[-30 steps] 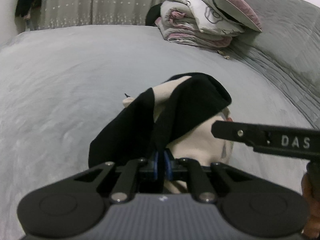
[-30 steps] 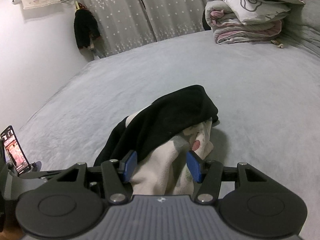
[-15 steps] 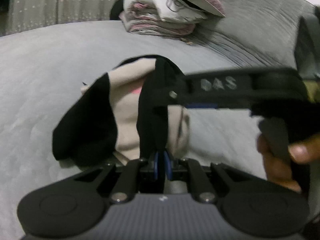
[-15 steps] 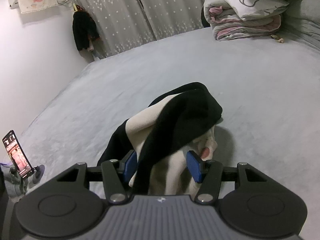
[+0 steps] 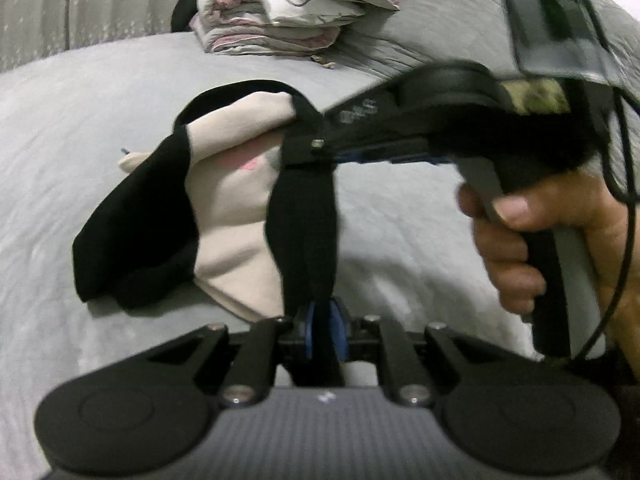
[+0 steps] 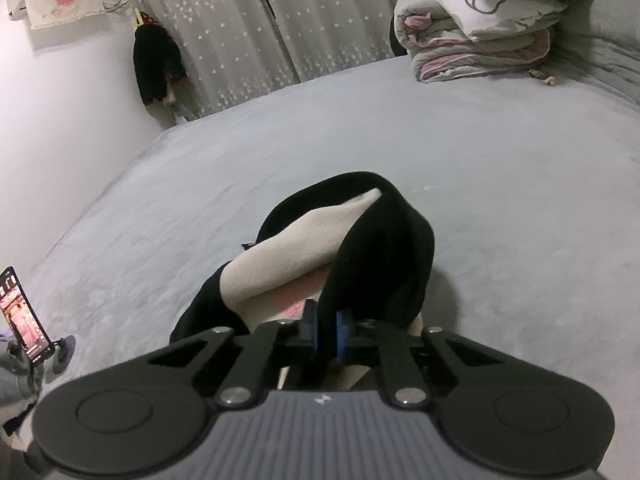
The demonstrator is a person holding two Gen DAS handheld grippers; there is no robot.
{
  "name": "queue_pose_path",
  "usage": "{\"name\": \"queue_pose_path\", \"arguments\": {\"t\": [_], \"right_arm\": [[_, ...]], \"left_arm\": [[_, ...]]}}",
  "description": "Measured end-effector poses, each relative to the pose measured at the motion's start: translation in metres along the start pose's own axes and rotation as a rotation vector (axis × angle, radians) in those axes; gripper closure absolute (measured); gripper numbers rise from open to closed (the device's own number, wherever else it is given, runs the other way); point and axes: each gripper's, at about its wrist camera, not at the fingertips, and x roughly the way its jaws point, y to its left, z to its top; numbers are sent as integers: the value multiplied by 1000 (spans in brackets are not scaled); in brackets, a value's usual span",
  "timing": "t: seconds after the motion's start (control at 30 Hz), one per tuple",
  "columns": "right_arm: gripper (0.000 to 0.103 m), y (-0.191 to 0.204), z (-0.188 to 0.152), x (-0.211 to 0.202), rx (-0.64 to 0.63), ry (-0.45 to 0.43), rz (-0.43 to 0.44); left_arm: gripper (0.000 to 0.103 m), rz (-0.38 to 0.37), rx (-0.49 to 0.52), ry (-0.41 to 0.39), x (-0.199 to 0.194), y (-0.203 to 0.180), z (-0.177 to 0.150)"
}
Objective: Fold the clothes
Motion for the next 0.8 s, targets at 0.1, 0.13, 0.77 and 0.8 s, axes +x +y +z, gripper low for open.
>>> {"name": "queue_pose_path", "arguments": {"t": [0.1,0.13,0.77,0.8], "right_arm": [[94,-3,-1,-3,-10,-12,-19],[94,-4,-2,-5,-13,-13,-25],[94,-59,-16,-33,9,10,-157],[94,-62,-17,-33,9,15,-167]], "left_arm": [[56,52,-2,-29,-3,10,5],[53,76,-2,-42,-4,13,5],[22,344,-64,-188,2,36,42],[23,345,-64,-192,3,36,43]]}}
